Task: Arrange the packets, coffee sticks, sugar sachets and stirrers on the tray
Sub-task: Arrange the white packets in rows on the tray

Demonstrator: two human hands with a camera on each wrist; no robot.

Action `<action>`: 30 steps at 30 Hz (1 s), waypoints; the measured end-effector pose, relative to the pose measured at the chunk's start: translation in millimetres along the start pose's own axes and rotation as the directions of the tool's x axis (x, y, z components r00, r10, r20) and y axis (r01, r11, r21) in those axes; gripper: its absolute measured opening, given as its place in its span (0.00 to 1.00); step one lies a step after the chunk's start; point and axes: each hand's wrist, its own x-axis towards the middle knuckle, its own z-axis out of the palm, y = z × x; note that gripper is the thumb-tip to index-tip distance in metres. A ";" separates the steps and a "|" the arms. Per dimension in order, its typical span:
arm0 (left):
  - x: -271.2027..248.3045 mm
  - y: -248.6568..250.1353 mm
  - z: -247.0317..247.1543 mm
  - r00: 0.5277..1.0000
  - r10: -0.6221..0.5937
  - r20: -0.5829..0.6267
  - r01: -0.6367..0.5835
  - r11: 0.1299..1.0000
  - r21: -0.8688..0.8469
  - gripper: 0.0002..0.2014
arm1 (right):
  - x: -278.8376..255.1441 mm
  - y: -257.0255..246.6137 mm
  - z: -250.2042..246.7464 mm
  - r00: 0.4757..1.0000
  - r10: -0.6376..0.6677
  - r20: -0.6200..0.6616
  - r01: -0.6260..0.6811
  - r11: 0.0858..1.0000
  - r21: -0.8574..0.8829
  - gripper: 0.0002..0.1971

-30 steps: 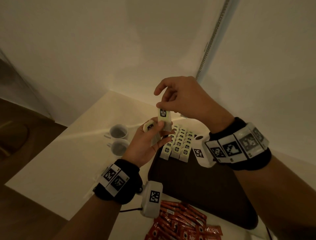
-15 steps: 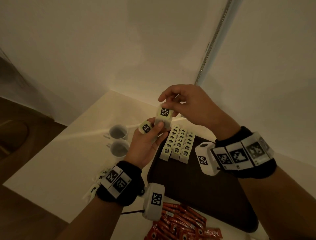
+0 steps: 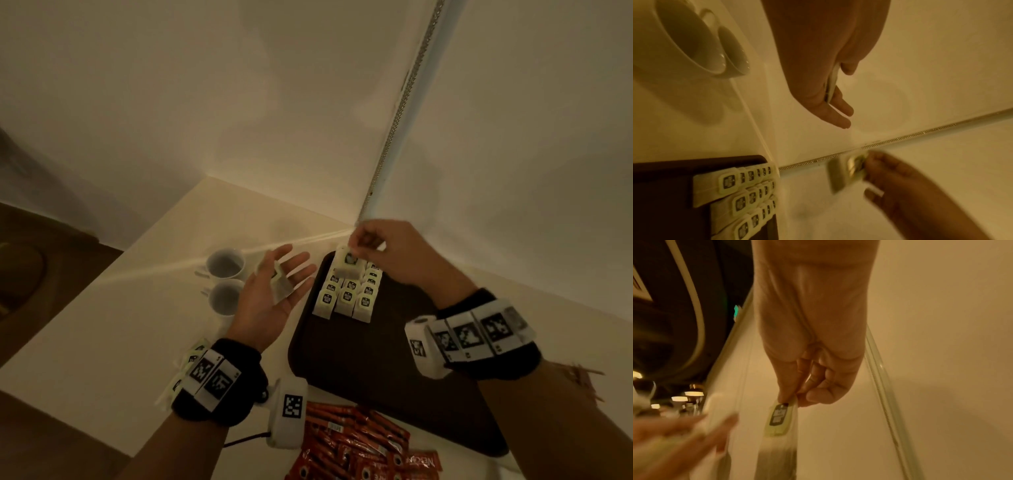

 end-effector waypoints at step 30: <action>12.8 6.7 -28.1 0.986 -0.162 -0.035 0.164 0.984 0.070 0.34 | 29.6 97.6 112.7 0.922 0.345 -0.176 -0.308 0.929 0.205 0.05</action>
